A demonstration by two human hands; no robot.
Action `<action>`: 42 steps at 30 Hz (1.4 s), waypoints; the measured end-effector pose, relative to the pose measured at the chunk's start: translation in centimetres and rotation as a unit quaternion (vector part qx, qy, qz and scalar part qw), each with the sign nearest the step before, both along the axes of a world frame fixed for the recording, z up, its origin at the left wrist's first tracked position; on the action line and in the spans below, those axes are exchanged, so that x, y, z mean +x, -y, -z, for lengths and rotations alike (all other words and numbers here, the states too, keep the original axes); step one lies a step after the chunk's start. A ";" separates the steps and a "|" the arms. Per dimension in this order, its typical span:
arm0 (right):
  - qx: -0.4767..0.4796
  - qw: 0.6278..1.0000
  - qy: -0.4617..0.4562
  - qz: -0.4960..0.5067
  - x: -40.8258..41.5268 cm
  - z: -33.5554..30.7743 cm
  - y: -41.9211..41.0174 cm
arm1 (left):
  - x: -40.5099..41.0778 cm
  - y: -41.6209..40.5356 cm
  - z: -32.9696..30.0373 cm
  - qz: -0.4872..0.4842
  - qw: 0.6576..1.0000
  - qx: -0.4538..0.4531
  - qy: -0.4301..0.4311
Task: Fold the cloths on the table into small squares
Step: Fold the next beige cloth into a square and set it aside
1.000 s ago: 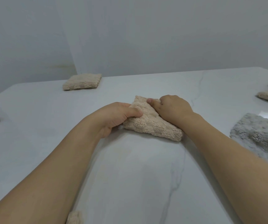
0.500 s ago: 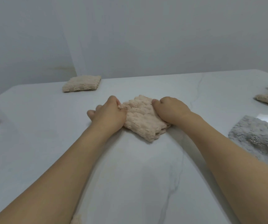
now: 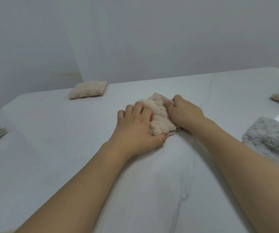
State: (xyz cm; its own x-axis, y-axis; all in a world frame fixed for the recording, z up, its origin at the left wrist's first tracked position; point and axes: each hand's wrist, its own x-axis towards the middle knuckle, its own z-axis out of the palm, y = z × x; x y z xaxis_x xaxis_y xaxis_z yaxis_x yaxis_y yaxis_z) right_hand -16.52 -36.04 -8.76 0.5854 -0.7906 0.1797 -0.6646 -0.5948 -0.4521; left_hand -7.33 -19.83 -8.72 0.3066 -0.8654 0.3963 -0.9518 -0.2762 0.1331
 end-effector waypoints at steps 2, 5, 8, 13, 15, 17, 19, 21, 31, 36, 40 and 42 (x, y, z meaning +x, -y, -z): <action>-0.003 1.000 0.002 -0.006 0.1 0.2 -0.1 | -0.1 0.2 0.1 0.010 1.000 -0.020 0.020; -0.004 1.000 0.010 -0.012 0.1 0.3 -0.3 | -0.2 0.4 0.3 0.007 0.999 -0.030 0.030; -0.014 1.000 0.016 -0.012 0.1 0.4 -0.4 | -0.1 0.5 0.7 -0.012 0.998 -0.027 0.062; -0.039 0.999 0.017 -0.010 0.3 0.5 -0.5 | -0.1 0.6 0.7 -0.034 0.997 0.001 0.065; -0.053 0.999 0.013 -0.005 0.4 0.6 -0.5 | -0.2 0.7 0.7 -0.041 0.998 0.012 0.042; -0.062 0.998 0.008 0.003 0.5 0.7 -0.4 | -0.2 0.7 0.7 -0.043 0.999 0.022 0.014; -0.067 0.998 0.004 0.009 0.7 0.7 -0.4 | 0.0 0.7 0.6 -0.038 0.999 0.031 -0.018; -0.072 0.997 0.002 0.013 0.8 0.8 -0.2 | 0.1 0.6 0.5 -0.034 0.998 0.042 -0.036; -0.080 0.996 -0.006 0.031 1.1 0.9 -0.2 | 0.5 0.5 -0.3 -0.043 0.990 0.110 -0.074; -0.090 0.995 -0.019 0.037 1.3 1.0 0.0 | 0.7 0.4 -0.6 -0.043 0.984 0.142 -0.099; -0.091 0.995 -0.013 0.038 1.3 1.0 0.1 | 0.6 -0.1 -1.3 -0.030 0.973 0.177 -0.145; -0.090 0.995 -0.008 0.039 1.2 1.0 0.1 | 0.7 -0.5 -1.6 -0.025 0.964 0.175 -0.200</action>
State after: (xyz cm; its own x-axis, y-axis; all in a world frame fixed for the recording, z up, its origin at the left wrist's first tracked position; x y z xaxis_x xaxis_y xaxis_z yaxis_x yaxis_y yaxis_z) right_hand -15.34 -36.16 -9.78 0.5268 -0.7901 0.3134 -0.7186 -0.6110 -0.3323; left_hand -6.61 -19.31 -7.16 0.4188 -0.9050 -0.0750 -0.8282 -0.4146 0.3771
